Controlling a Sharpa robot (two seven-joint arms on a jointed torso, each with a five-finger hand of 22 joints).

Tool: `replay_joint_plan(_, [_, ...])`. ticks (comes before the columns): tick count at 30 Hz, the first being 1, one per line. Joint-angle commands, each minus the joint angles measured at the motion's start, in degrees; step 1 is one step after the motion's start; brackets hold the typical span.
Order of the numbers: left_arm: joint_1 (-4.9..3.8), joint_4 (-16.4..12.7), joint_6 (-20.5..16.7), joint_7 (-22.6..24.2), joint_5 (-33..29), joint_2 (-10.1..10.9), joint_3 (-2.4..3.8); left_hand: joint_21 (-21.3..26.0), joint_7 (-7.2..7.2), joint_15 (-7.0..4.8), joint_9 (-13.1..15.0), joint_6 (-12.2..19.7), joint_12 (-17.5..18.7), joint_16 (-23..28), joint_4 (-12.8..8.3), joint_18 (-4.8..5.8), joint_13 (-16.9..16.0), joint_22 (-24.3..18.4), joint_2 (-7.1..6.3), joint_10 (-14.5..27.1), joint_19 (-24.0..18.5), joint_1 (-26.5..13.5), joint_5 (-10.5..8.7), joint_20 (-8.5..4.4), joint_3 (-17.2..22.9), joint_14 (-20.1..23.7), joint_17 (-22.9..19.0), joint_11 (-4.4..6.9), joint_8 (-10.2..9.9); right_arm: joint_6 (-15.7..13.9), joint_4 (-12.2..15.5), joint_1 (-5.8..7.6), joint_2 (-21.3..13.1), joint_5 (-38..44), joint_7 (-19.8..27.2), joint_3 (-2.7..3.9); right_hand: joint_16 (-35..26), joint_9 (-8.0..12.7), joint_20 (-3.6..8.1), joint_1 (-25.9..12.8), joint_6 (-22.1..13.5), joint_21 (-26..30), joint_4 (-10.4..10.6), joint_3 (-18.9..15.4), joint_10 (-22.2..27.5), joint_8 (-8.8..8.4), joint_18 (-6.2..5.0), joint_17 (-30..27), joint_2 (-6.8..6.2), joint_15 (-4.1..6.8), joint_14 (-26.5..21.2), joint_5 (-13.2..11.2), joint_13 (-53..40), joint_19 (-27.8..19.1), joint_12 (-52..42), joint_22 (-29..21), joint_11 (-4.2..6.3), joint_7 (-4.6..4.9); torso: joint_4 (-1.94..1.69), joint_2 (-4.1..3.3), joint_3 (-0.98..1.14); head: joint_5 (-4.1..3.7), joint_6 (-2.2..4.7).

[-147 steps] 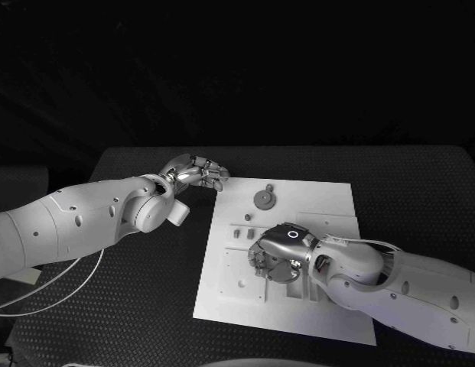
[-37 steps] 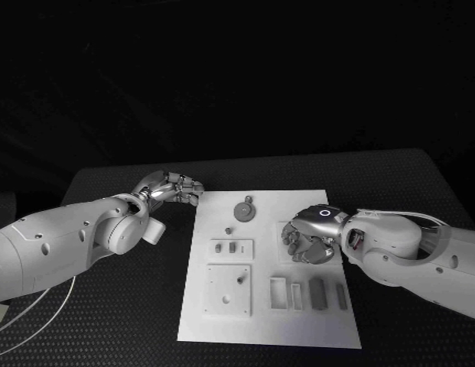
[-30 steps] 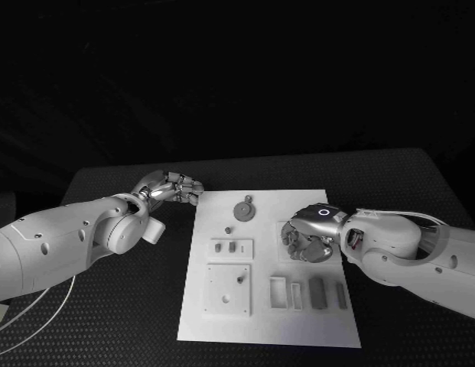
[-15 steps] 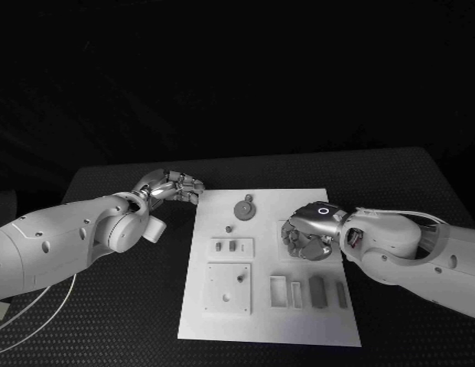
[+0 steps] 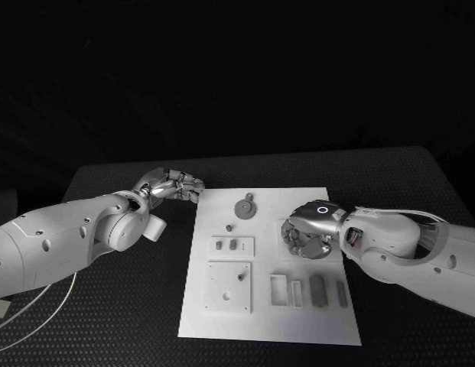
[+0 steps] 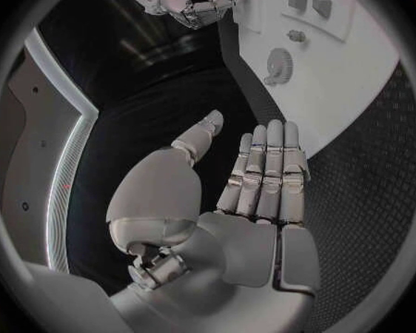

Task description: Assemble the parts on the task board

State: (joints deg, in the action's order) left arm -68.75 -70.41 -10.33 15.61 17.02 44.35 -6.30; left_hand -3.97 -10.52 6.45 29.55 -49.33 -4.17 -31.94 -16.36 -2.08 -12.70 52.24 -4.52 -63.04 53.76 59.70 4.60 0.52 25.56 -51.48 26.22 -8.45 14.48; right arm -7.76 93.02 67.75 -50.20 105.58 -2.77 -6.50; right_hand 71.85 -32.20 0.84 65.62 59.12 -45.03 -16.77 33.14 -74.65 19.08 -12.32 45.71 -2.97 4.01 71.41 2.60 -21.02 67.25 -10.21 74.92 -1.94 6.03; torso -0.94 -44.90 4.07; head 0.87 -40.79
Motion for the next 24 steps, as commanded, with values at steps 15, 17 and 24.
replay_joint_plan(15, [-0.05, 0.18, 0.67, 0.57, -0.30, -0.42, 0.04, 0.04, -0.04, 0.04, -0.09, 0.17, 0.20, 0.48, 0.05, -0.39, 0.13, -0.14, 0.40, -0.40, -0.11, 0.00, 0.10, 0.29, -0.35, -0.37, 0.19, -0.01, 0.34, -4.03, 1.95, -0.06, -0.96, -0.45, 0.77, 1.00, 0.27, -1.04, 0.58, 0.84, 1.18, -0.45, -0.05, -0.54, -0.83, 0.51, -2.68, -0.05, 0.63, 0.66, 0.20, 0.19, -0.29, 0.13, -0.45, 1.18, 0.32, -0.16, 0.01, 0.02, -0.01, 0.31, -0.14])
replay_joint_plan(17, [-0.05, 0.18, 0.66, 0.58, -0.30, -0.44, 0.04, 0.04, -0.04, 0.04, -0.10, 0.17, 0.21, 0.49, 0.05, -0.39, 0.14, -0.15, 0.40, -0.40, -0.11, -0.01, 0.10, 0.29, -0.35, -0.37, 0.20, -0.01, 0.34, -4.33, 2.33, 0.09, -1.00, -0.70, 0.82, 1.45, 0.28, -1.06, 0.59, 0.85, 1.20, -0.47, -0.05, -0.57, -0.86, 0.52, -2.68, -0.05, 0.63, 0.68, 0.22, 0.19, -0.30, 0.15, -0.47, 1.18, 0.33, -0.16, 0.01, 0.02, -0.02, 0.40, -0.09])
replay_joint_plan(24, [-0.05, 0.32, 0.61, 0.65, -0.30, -0.49, 0.04, 0.04, -0.04, 0.05, -0.11, 0.18, 0.21, 0.53, 0.04, -0.40, 0.15, -0.16, 0.40, -0.40, -0.12, -0.02, 0.10, 0.29, -0.36, -0.37, 0.24, -0.01, 0.34, -4.97, 3.66, 0.78, -1.01, -2.00, 1.16, 2.69, 0.28, -1.10, 0.62, 0.88, 1.24, -0.50, -0.05, -0.62, -0.90, 0.54, -2.68, -0.06, 0.64, 0.71, 0.26, 0.19, -0.33, 0.18, -0.49, 1.18, 0.36, -0.16, 0.05, 0.03, 0.04, 0.73, -0.15])
